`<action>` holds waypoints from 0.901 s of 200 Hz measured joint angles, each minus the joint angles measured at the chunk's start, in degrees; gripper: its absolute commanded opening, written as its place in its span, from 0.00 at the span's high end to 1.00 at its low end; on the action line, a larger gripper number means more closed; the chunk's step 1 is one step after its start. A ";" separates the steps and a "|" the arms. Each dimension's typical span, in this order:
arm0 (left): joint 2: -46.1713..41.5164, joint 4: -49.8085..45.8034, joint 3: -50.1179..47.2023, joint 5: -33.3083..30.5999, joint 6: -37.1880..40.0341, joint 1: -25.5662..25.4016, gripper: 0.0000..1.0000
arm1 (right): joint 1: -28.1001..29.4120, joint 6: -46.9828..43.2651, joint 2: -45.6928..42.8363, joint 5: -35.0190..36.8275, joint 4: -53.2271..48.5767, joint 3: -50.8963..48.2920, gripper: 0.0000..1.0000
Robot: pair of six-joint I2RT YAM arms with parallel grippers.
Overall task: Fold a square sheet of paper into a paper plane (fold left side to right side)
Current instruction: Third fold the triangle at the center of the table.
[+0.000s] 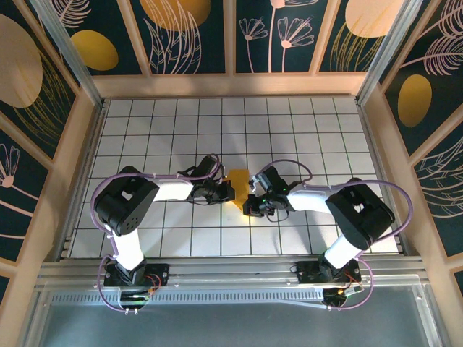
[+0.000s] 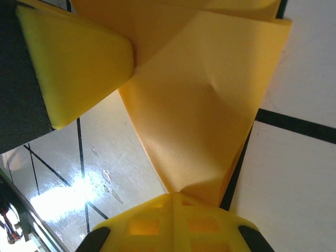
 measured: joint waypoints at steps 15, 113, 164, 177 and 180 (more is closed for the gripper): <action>-0.26 -0.20 0.02 -0.48 0.00 -0.17 0.95 | -0.11 0.22 0.00 -0.02 0.15 -0.15 1.00; -9.38 8.70 -7.17 1.46 -4.74 -1.07 1.00 | -0.76 0.24 0.52 -1.01 0.50 -0.33 1.00; -5.68 13.46 -7.96 4.68 -7.72 -2.49 1.00 | -0.96 0.42 0.63 -1.38 0.57 -0.33 1.00; -4.44 14.03 -7.96 5.01 -8.13 -2.49 1.00 | -0.96 0.39 0.63 -1.36 0.55 -0.31 1.00; -4.24 14.08 -7.96 5.03 -8.13 -2.49 1.00 | -0.96 0.39 0.66 -1.36 0.55 -0.31 1.00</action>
